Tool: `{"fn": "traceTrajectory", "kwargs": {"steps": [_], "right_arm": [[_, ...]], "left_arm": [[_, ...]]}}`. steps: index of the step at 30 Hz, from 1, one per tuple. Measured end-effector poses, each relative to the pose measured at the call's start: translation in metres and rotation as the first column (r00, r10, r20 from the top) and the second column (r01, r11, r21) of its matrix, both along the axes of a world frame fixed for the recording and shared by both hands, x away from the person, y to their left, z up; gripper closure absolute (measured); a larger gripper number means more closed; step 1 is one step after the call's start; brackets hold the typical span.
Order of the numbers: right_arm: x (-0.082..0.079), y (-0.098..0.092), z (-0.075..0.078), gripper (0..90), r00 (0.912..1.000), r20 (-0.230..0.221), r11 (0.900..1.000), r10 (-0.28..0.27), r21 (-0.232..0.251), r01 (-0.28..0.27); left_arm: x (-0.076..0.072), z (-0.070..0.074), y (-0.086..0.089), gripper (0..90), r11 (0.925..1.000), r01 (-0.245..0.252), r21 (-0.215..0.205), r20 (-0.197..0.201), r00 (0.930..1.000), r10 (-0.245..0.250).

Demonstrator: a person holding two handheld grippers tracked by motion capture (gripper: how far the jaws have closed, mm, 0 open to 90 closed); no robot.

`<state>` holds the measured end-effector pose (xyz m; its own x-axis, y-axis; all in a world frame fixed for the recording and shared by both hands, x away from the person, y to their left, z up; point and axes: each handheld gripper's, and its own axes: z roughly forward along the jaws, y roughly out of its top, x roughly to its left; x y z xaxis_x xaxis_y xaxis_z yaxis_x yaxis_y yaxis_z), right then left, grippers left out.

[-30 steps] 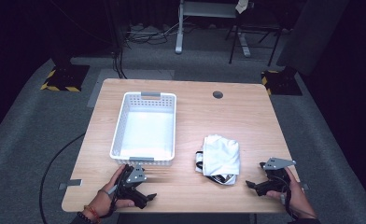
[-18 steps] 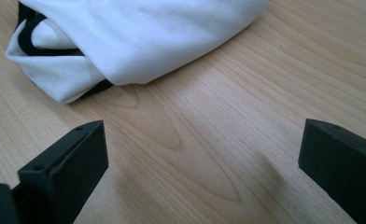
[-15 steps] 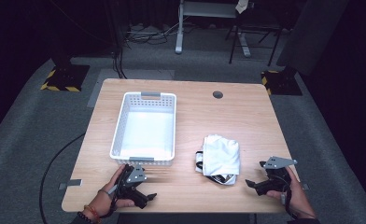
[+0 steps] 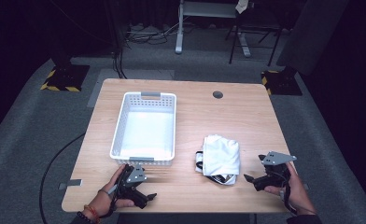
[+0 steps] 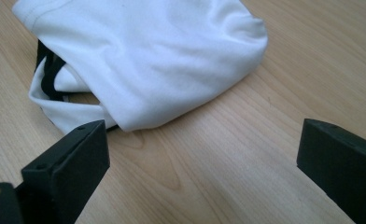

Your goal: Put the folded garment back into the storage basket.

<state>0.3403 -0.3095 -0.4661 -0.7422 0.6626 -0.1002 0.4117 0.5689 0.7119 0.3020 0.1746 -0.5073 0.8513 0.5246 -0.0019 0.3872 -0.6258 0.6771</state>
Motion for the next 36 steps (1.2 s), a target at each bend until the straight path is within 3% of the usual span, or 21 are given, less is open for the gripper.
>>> {"fn": "traceTrajectory", "kwargs": {"steps": [12, 36], "right_arm": [[0.007, 0.010, 0.007, 2.8, 0.9991, 0.036, 0.999, 0.024, -0.027, -0.023], [0.025, 0.029, 0.011, 3.6, 0.9979, 0.044, 0.997, 0.049, -0.067, -0.046]], "left_arm": [[0.000, 0.000, 0.000, 0.1, 1.0000, 0.000, 0.000, 0.000, 1.0000, 0.000], [0.000, 0.000, 0.000, 0.1, 1.0000, 0.000, 0.000, 0.000, 1.0000, 0.000]]}}
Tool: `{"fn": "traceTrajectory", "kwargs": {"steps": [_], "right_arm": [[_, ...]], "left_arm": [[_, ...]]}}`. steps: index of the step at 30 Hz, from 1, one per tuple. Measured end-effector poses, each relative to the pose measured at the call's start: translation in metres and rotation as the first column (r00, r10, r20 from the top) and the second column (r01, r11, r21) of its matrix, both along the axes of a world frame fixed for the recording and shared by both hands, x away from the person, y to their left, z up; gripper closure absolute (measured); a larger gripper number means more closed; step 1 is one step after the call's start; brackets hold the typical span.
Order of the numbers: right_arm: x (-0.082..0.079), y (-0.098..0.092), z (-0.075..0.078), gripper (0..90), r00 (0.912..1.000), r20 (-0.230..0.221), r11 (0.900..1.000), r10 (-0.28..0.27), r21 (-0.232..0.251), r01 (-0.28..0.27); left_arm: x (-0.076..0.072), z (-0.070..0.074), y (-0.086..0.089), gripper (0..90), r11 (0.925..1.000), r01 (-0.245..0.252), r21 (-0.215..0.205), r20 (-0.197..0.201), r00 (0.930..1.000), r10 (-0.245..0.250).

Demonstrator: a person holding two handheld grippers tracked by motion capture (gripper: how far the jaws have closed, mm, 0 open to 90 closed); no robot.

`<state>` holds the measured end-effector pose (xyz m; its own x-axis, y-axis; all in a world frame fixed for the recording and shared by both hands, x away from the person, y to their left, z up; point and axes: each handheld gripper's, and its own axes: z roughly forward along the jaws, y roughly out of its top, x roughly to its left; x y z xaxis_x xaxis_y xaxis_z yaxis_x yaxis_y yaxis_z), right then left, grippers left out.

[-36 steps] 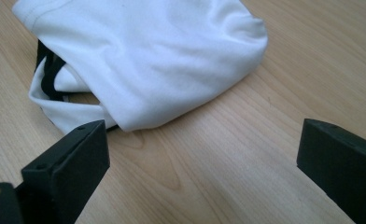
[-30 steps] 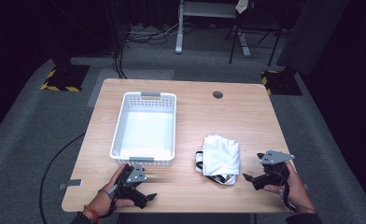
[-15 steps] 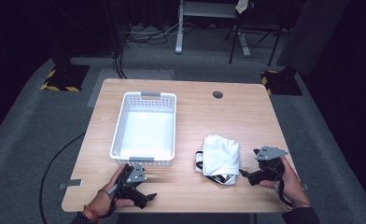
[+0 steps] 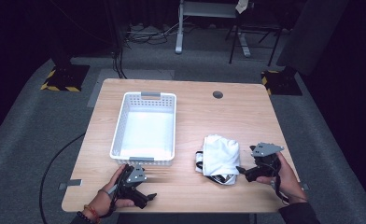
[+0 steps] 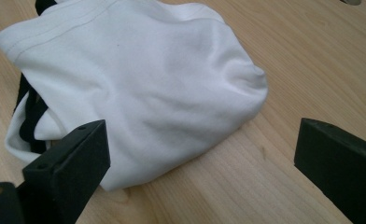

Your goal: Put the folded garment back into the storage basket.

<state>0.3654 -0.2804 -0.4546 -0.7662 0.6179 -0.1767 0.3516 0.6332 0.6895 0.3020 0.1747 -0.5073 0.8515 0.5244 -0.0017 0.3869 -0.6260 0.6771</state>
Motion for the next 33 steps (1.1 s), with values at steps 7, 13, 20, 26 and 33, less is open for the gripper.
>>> {"fn": "traceTrajectory", "kwargs": {"steps": [7, 13, 20, 26, 33], "right_arm": [[0.002, 0.005, 0.001, 3.9, 0.9999, -0.002, 1.000, 0.017, 0.001, -0.017], [0.003, 0.010, 0.003, 5.7, 0.9993, 0.007, 0.999, 0.036, 0.004, -0.036], [0.005, 0.021, 0.000, 8.2, 0.9979, 0.004, 0.998, 0.064, -0.011, -0.064], [0.007, 0.028, -0.006, 9.8, 0.9941, -0.010, 0.994, 0.108, -0.027, -0.108], [0.015, 0.028, -0.010, 12.0, 0.9910, -0.045, 0.991, 0.126, 0.048, -0.124]], "left_arm": [[0.000, 0.000, 0.000, 0.1, 1.0000, 0.000, -0.001, 0.000, 1.0000, 0.000], [0.000, 0.000, 0.000, 0.1, 1.0000, 0.000, 0.000, 0.000, 1.0000, 0.000], [0.000, 0.000, 0.000, 0.1, 1.0000, 0.000, -0.001, 0.001, 1.0000, 0.000], [0.000, 0.000, 0.000, 0.1, 1.0000, 0.000, -0.001, 0.001, 1.0000, 0.000], [0.000, 0.000, 0.000, 0.1, 1.0000, 0.001, 0.000, 0.000, 1.0000, -0.001]]}}
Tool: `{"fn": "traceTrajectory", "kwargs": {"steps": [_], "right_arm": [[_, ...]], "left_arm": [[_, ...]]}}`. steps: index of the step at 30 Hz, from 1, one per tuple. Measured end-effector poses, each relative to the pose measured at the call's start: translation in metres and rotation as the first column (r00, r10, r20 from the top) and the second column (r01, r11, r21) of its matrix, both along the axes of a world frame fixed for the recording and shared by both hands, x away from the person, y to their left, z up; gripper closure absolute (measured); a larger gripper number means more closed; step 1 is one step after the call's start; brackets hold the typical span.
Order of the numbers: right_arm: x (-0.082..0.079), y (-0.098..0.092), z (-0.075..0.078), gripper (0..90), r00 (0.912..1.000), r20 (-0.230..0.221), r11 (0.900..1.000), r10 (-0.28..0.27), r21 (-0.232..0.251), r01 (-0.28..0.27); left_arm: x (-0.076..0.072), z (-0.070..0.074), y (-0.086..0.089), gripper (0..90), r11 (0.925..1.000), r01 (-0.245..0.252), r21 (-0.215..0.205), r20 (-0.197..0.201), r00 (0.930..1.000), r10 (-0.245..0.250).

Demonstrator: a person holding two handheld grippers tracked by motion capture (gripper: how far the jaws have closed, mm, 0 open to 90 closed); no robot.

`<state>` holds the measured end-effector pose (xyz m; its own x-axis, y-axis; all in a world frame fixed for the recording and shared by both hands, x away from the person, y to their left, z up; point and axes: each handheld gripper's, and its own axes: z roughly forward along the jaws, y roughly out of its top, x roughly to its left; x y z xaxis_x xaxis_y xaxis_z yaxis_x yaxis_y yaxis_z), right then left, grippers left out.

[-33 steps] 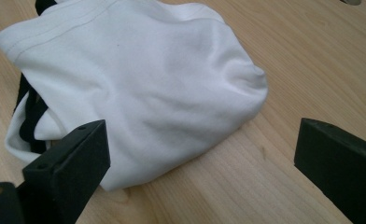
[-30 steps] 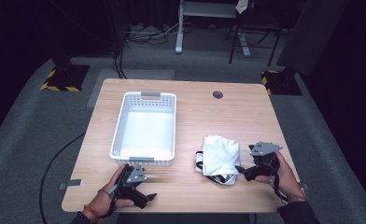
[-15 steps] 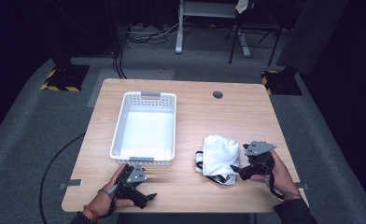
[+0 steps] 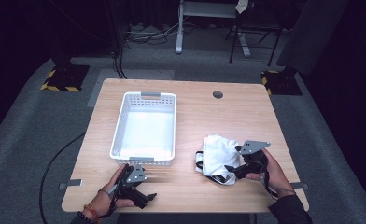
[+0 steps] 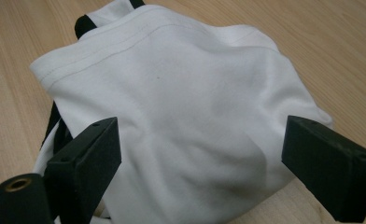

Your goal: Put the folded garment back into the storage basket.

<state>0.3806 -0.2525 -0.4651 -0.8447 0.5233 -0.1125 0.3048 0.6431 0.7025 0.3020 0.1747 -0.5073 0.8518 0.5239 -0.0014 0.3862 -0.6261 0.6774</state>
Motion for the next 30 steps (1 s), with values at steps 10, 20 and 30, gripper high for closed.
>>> {"fn": "traceTrajectory", "kwargs": {"steps": [10, 20, 30], "right_arm": [[0.008, 0.010, -0.009, 14.7, 0.9994, -0.029, 1.000, -0.019, -0.008, 0.019], [0.018, 0.016, -0.019, 14.2, 0.9969, -0.077, 1.000, -0.016, -0.017, 0.015], [0.016, 0.008, -0.026, 48.0, 0.9945, -0.103, 0.997, 0.016, 0.078, -0.008]], "left_arm": [[0.000, 0.000, 0.000, 0.1, 1.0000, 0.000, 0.000, 0.000, 1.0000, 0.000], [0.000, 0.000, 0.000, 0.1, 1.0000, 0.001, -0.001, 0.000, 1.0000, -0.001], [0.000, 0.000, 0.000, 0.1, 1.0000, 0.000, -0.001, -0.001, 1.0000, 0.000]]}}
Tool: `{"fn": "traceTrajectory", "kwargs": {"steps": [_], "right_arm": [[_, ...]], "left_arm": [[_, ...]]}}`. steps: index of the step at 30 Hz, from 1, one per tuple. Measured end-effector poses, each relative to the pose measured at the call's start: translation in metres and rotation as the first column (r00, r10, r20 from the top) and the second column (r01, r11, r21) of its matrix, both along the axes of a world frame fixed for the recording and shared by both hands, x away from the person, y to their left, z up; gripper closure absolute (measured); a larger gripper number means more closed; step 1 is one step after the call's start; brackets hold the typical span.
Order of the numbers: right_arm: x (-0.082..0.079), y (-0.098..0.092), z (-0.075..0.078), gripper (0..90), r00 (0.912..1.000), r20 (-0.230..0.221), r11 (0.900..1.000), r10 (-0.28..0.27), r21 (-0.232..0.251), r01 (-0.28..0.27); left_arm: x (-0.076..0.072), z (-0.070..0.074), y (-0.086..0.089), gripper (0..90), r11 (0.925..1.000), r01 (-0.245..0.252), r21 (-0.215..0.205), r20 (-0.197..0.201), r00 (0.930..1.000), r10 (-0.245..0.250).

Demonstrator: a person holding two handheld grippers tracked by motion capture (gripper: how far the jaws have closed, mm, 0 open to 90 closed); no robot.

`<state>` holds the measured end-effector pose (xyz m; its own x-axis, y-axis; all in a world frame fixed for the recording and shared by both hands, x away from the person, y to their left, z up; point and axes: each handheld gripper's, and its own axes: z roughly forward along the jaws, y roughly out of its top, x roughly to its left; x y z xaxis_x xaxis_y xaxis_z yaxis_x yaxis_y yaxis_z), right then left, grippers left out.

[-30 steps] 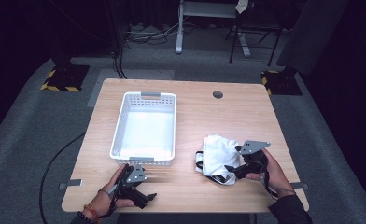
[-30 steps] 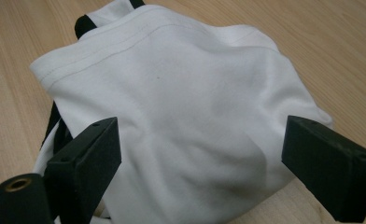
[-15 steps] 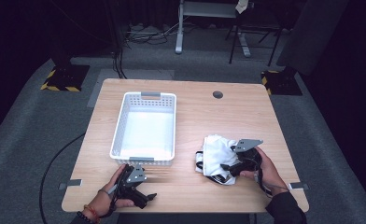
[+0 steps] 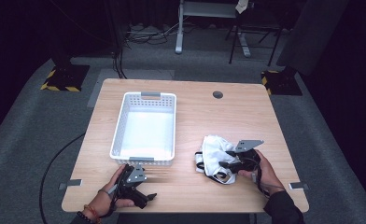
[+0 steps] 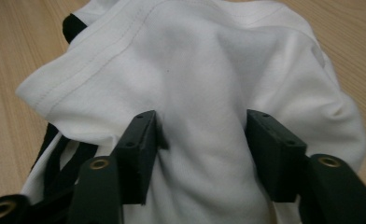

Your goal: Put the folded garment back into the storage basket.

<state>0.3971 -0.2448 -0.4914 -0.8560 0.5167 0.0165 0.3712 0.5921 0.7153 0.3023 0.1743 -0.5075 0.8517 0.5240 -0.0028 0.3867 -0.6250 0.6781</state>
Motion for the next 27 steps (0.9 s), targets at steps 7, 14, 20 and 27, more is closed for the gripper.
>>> {"fn": "traceTrajectory", "kwargs": {"steps": [7, 14, 20, 27], "right_arm": [[-0.002, 0.000, 0.001, 62.5, 0.9999, 0.013, 1.000, -0.004, -0.002, 0.004], [-0.005, 0.000, 0.001, 64.9, 0.9995, 0.030, 1.000, -0.007, 0.007, 0.007], [-0.009, 0.000, 0.009, 67.4, 0.9977, 0.067, 1.000, 0.001, 0.029, -0.003], [-0.013, 0.001, 0.015, 68.1, 0.9958, 0.091, 0.999, 0.005, 0.044, -0.009]], "left_arm": [[0.000, 0.000, -0.001, 0.1, 1.0000, -0.005, 0.001, 0.000, 1.0000, 0.005], [0.000, 0.000, -0.001, 0.1, 1.0000, -0.005, 0.001, 0.000, 1.0000, 0.005], [0.000, 0.000, -0.001, 0.1, 1.0000, -0.005, 0.001, 0.000, 1.0000, 0.005], [0.000, 0.000, -0.001, 0.2, 1.0000, -0.005, 0.001, 0.001, 1.0000, 0.005]]}}
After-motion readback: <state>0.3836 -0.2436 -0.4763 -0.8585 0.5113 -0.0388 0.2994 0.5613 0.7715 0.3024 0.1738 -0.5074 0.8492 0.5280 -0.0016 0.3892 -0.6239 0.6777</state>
